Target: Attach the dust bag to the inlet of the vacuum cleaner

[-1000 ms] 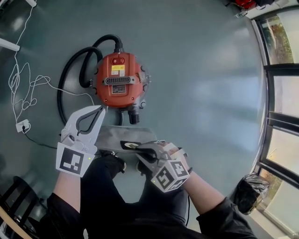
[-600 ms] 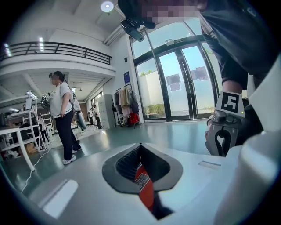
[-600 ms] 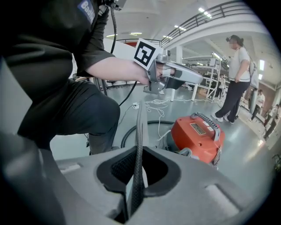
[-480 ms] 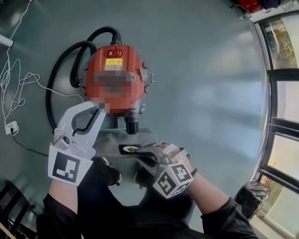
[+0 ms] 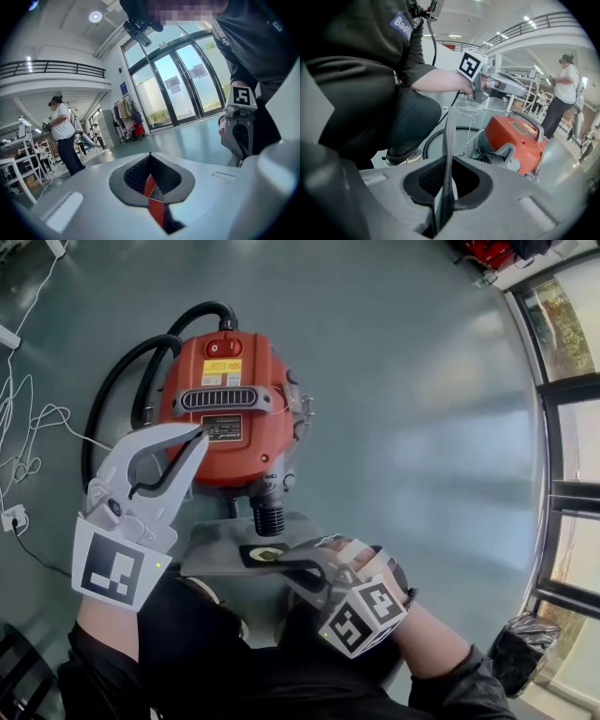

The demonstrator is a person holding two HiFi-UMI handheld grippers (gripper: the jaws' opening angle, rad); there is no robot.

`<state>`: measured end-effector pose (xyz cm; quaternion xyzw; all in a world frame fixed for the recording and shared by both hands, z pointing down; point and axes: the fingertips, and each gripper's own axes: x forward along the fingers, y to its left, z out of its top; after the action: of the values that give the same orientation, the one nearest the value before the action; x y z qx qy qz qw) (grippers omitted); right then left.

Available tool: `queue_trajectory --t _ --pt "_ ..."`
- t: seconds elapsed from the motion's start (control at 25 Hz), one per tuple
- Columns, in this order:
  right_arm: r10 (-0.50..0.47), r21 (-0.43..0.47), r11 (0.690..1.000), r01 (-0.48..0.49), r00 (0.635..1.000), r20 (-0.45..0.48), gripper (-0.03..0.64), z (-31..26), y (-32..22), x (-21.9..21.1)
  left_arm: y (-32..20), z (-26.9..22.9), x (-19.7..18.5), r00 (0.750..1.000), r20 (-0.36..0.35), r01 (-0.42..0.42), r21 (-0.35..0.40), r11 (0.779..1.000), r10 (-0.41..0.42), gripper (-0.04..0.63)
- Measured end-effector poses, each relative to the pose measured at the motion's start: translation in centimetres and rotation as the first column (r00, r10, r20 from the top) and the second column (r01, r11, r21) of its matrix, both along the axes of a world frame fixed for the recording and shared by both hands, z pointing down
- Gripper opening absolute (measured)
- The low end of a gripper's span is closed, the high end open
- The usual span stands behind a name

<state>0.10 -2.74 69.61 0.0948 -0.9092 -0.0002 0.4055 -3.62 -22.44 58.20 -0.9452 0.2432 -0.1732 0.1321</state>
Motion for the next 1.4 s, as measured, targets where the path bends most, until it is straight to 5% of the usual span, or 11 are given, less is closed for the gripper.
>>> queue_trajectory --t 0.48,0.68,1.0,1.4 --pt "0.007 0.067 0.998 -0.006 1.000 -0.011 0.020 0.3 -1.3 0.8 -2.8 2.1 0.6 0.987 0.106 -0.118 -0.014 0.993 0.119 0.098" --pt "0.000 0.082 0.997 0.001 1.000 -0.009 0.020 0.2 -1.9 0.8 -2.8 5.5 1.7 0.936 0.212 -0.257 -0.136 0.957 0.281 0.245" --pt "-0.025 0.080 0.996 0.029 0.999 -0.046 0.020 0.7 -2.1 0.7 -3.1 6.0 2.9 0.914 0.212 -0.323 -0.132 0.937 0.345 0.242" --pt "-0.040 0.005 0.999 0.040 0.997 -0.072 0.020 1.6 -3.2 1.4 -3.7 6.7 3.0 0.882 0.297 -0.354 -0.099 0.930 0.367 0.190"
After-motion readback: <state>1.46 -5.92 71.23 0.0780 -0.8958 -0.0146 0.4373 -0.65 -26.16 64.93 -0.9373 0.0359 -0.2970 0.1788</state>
